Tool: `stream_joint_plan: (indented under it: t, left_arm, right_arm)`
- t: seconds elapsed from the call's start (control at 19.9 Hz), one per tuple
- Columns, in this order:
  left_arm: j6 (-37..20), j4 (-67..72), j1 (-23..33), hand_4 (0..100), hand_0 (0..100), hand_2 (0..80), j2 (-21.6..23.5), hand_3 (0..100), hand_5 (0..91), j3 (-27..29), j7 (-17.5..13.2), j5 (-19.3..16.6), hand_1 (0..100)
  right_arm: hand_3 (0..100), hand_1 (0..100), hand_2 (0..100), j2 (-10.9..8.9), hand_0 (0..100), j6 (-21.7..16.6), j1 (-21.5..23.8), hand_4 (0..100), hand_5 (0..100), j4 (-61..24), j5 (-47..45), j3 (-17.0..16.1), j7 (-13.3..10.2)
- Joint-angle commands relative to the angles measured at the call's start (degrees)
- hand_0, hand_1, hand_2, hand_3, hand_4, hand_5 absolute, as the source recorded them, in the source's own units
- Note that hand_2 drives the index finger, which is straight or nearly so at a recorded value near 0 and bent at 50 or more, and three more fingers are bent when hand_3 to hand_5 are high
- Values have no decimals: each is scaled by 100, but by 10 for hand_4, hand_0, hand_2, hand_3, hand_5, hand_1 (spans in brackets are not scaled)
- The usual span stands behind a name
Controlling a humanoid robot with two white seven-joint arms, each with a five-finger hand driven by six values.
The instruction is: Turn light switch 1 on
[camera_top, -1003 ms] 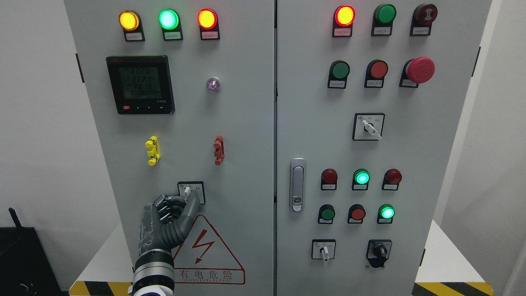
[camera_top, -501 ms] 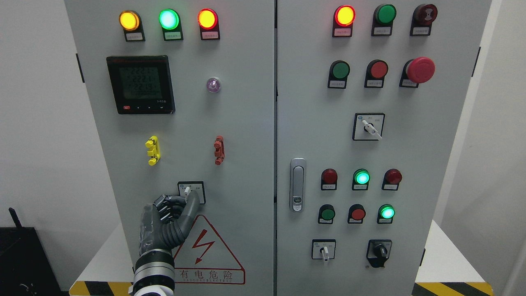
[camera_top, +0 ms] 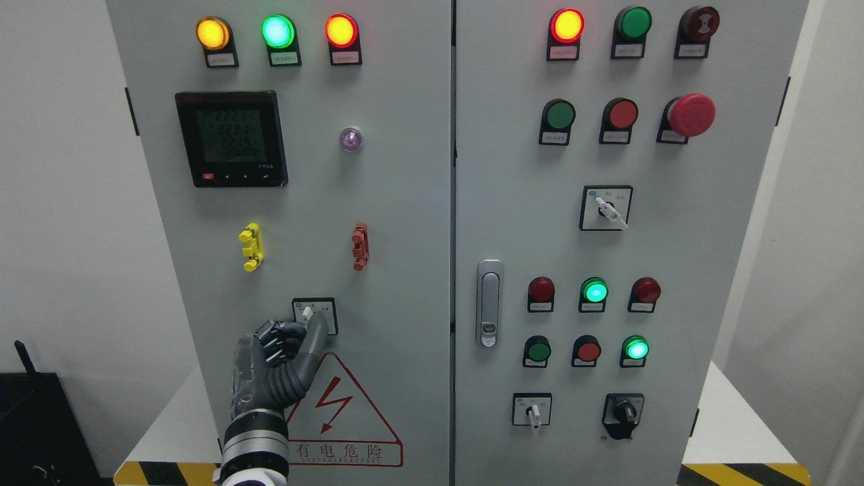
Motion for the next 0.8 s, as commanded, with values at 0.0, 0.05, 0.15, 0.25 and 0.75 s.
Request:
stream_joint_plan:
  t: [0.0,0.05,0.15,0.25,0.75]
  left_arm:
    - [-8,22,-1,851,749,629,2,850,760,-27,15,1,578]
    - [-8,22,-1,851,752,629,2,850,760,-27,15,1,578]
    - [-8,31,-1,851,765,630,2,850,759,-27,15,1,578]
    - [-8,31,-1,851,773,630,2,850,760,-27,15,1,577]
    - [-8,39,-1,851,749,630,2,851,757,-27,15,1,532]
  right_arm:
    - [0,0,0,0,0,0,0,0,0,1,-141,0,2]
    - [0,0,0,0,0,0,0,0,0,1,-141,0,2]
    - [0,0,0,0,0,0,0,0,0,1,-141,0,2]
    - [0,0,0,0,0,-8,0,0,0,1,-141,0,2]
    - [0,0,0,0,0,0,0,0,0,1,-141,0,2]
